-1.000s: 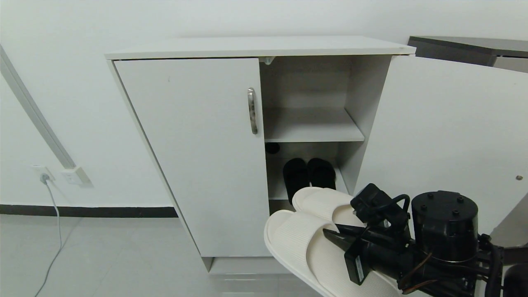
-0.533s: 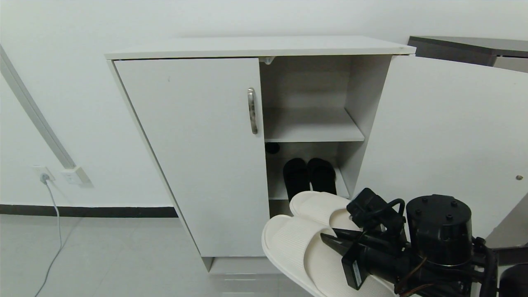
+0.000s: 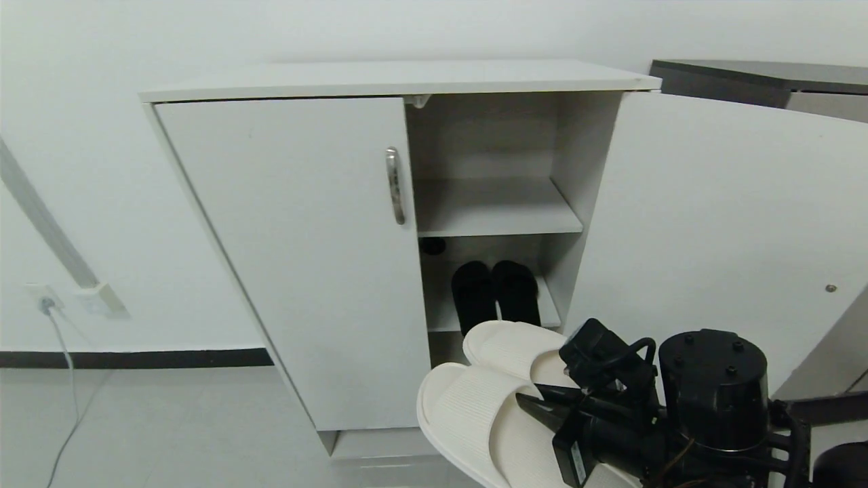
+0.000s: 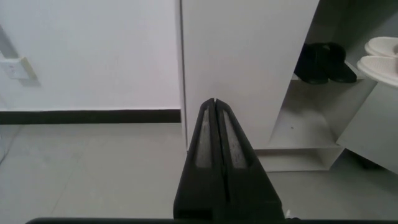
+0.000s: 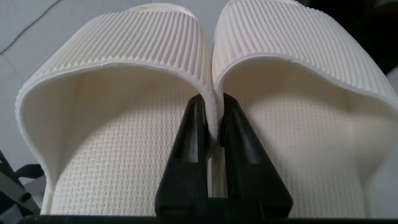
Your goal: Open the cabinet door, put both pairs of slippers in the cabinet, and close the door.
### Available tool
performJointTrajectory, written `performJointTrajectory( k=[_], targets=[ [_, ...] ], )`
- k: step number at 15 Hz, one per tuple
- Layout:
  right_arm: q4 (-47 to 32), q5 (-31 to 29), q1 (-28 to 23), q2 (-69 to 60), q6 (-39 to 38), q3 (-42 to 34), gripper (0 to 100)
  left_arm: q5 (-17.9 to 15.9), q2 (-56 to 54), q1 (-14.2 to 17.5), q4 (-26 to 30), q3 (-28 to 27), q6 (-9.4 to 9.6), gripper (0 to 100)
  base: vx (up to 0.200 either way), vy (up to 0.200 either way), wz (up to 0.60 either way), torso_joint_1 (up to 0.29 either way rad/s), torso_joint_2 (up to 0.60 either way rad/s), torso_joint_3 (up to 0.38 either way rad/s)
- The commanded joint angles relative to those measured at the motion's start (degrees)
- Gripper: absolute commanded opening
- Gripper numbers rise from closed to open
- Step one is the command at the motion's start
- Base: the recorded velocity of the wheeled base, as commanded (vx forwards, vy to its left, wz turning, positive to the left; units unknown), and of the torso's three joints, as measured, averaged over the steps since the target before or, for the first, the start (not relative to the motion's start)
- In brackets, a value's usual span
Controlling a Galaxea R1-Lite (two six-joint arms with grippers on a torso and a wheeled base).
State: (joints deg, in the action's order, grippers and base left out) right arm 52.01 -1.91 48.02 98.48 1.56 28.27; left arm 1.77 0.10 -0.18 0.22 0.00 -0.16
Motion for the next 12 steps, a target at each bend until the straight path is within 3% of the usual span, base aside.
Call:
performJointTrajectory(
  k=[1,7,10,11,12],
  targets=[
    [1.0,-0.1,0.1,0.2,0.0,-0.5,0,0.0,0.0,0.0,0.0,0.0,-0.02,0,0.0,0.0,0.0,0.0,0.0,0.0],
    [4.1,-2.0,1.6,2.1,-0.4,0.9,0,0.0,0.0,0.0,0.0,0.0,-0.02,0,0.0,0.0,0.0,0.0,0.0,0.0],
    [4.0,-15.6,6.3,7.2,-4.6,7.2,0,0.0,0.0,0.0,0.0,0.0,0.07,0,0.0,0.0,0.0,0.0,0.0,0.0],
    [2.5,-22.4,7.4,9.9,-6.6,12.4,0,-0.1,0.0,0.0,0.0,0.0,-0.02,0,0.0,0.0,0.0,0.0,0.0,0.0],
    [-0.5,-25.6,7.4,10.3,-6.9,15.7,0,-0.1,0.1,0.0,0.0,0.0,0.07,0,0.0,0.0,0.0,0.0,0.0,0.0]
  ],
)
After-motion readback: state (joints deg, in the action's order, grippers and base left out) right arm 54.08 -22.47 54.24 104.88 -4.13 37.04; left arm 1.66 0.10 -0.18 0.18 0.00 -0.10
